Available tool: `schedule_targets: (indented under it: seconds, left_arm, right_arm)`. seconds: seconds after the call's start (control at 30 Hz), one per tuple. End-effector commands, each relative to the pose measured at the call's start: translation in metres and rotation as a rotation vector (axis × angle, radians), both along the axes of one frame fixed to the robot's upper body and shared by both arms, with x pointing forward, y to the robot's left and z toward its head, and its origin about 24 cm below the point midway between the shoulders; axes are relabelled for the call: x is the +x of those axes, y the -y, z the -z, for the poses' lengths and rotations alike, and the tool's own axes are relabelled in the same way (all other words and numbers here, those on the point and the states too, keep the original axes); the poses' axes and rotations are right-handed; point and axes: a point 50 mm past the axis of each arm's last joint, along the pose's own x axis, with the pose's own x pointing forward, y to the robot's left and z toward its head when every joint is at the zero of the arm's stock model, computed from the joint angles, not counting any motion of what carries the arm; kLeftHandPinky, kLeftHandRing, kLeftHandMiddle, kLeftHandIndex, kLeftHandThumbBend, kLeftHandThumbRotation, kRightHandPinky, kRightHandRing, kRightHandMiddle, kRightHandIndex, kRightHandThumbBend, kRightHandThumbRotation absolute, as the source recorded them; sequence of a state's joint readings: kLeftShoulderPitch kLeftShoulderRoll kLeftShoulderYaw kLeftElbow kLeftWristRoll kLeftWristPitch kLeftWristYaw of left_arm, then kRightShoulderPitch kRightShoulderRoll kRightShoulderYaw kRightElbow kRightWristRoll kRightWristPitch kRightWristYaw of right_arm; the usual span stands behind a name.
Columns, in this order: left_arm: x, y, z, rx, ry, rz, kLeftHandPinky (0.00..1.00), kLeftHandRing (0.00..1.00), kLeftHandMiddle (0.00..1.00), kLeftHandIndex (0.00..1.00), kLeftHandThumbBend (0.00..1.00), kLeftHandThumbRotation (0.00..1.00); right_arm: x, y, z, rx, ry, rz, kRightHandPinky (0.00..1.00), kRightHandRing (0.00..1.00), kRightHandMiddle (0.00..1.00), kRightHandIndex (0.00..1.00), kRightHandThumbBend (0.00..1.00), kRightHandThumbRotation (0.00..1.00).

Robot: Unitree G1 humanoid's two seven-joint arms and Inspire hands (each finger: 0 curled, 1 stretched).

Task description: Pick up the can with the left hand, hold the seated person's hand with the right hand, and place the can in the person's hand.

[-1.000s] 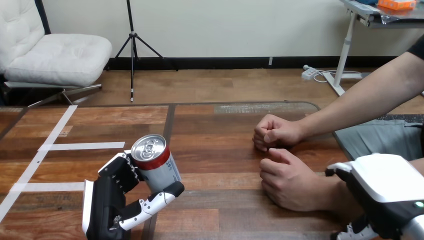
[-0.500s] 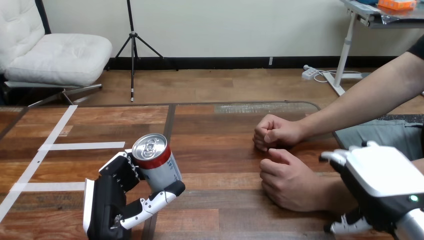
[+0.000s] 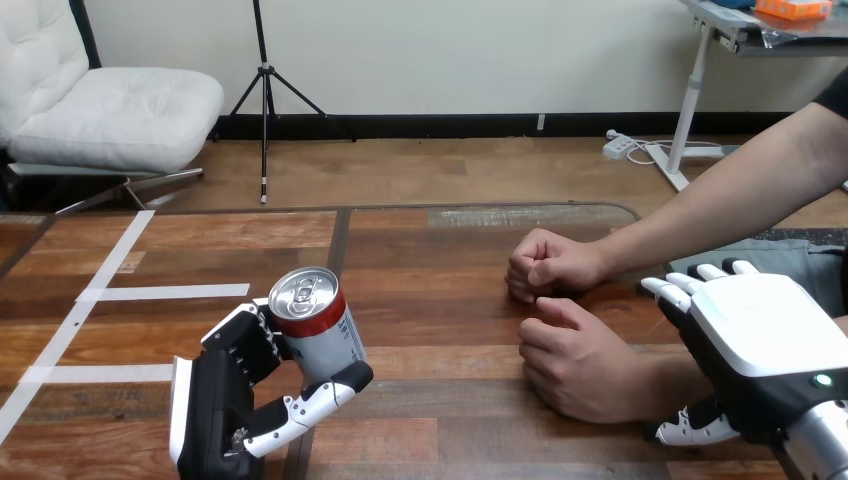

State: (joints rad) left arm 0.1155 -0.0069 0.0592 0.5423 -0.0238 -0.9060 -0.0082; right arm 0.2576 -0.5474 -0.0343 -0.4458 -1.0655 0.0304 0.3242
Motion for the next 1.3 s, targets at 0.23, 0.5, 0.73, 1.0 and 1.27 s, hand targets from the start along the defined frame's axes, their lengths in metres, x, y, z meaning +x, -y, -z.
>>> schedule_targets:
  seconds: [0.23, 0.5, 0.73, 1.0, 1.27]
  left_arm:
    - [0.018, -0.001, -0.026, 0.027, 0.13, -0.009, 0.44, 0.44, 0.48, 0.51, 0.74, 0.0]
    - [0.019, -0.002, -0.026, 0.029, 0.137, -0.007, 0.43, 0.44, 0.48, 0.51, 0.73, 0.0]
    - [0.019, -0.002, -0.028, 0.031, 0.144, -0.004, 0.42, 0.44, 0.48, 0.51, 0.73, 0.0]
    - [0.019, -0.002, -0.028, 0.03, 0.148, -0.001, 0.41, 0.43, 0.49, 0.51, 0.72, 0.0]
    - [0.019, -0.001, -0.028, 0.015, 0.149, 0.005, 0.42, 0.43, 0.49, 0.51, 0.72, 0.0]
  right_arm:
    - [0.018, -0.003, -0.009, -0.032, 0.075, -0.032, 1.0, 0.95, 0.91, 0.89, 0.82, 0.26]
    - [0.021, -0.002, -0.008, -0.031, 0.07, -0.029, 1.0, 0.94, 0.89, 0.88, 0.81, 0.23]
    - [0.023, 0.0, -0.008, -0.021, 0.06, -0.017, 1.0, 0.93, 0.88, 0.86, 0.81, 0.2]
    - [0.026, 0.004, -0.006, -0.041, 0.05, -0.008, 1.0, 0.91, 0.87, 0.85, 0.83, 0.18]
    - [0.028, 0.007, -0.004, -0.066, 0.002, 0.011, 1.0, 0.92, 0.87, 0.84, 0.82, 0.19]
